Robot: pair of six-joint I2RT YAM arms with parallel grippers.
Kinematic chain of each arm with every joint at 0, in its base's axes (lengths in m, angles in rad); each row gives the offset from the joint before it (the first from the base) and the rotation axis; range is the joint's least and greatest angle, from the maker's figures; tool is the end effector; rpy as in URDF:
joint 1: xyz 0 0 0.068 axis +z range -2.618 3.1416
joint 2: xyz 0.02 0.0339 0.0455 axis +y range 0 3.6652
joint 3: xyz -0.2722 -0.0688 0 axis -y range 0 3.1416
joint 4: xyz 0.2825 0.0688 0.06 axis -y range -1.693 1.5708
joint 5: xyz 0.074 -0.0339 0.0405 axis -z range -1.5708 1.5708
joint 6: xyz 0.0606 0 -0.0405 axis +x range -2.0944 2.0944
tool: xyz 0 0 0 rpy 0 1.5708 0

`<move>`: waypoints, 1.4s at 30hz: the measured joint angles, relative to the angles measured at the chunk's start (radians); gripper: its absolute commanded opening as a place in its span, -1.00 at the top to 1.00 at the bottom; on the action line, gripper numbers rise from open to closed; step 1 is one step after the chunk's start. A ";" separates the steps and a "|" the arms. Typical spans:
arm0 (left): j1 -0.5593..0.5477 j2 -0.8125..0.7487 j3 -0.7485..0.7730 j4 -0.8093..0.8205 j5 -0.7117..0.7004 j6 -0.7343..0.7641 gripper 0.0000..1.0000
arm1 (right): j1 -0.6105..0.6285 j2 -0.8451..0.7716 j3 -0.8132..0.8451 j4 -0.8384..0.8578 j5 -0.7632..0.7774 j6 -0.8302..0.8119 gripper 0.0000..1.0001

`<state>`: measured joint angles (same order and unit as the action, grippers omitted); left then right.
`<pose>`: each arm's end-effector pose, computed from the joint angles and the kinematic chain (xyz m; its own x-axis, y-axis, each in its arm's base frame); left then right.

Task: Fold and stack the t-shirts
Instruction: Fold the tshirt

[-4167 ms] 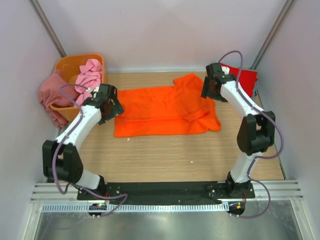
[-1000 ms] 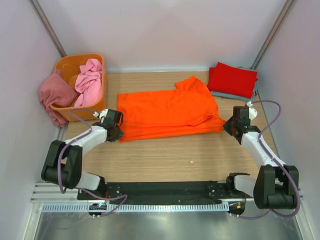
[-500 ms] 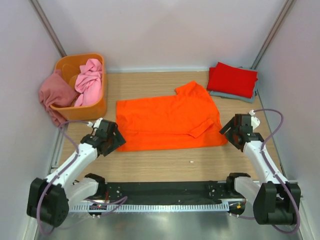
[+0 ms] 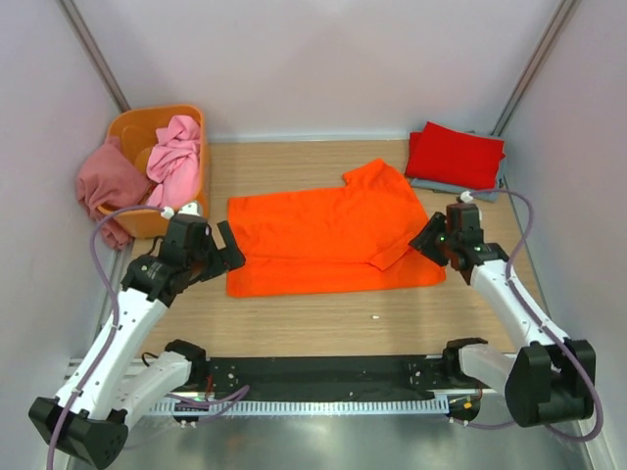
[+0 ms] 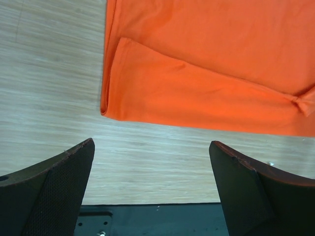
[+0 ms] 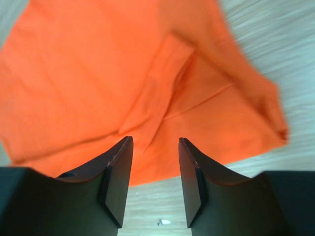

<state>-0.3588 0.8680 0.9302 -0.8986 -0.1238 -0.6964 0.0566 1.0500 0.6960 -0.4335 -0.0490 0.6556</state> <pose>0.2013 -0.0675 0.2991 -0.7070 -0.4147 -0.5729 -0.2379 0.9023 -0.3596 0.2647 0.0180 0.2126 -0.6163 0.5750 -0.5382 0.3591 0.8134 0.4577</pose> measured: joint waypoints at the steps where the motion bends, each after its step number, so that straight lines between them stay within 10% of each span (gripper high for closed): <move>1: 0.000 -0.003 -0.007 0.000 0.003 0.012 -0.99 | 0.034 0.024 0.003 0.013 -0.003 0.001 0.12; 7: 0.000 -0.020 -0.027 -0.023 -0.014 0.034 -0.99 | 0.191 0.161 0.024 0.050 0.005 0.026 0.14; 42: 0.007 -0.114 -0.030 -0.027 -0.052 0.036 -0.99 | 0.204 0.416 -0.009 0.223 0.021 0.081 0.32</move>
<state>-0.3519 0.7540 0.9005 -0.9257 -0.1757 -0.6605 0.2604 1.4658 0.6872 -0.2104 -0.0277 0.7368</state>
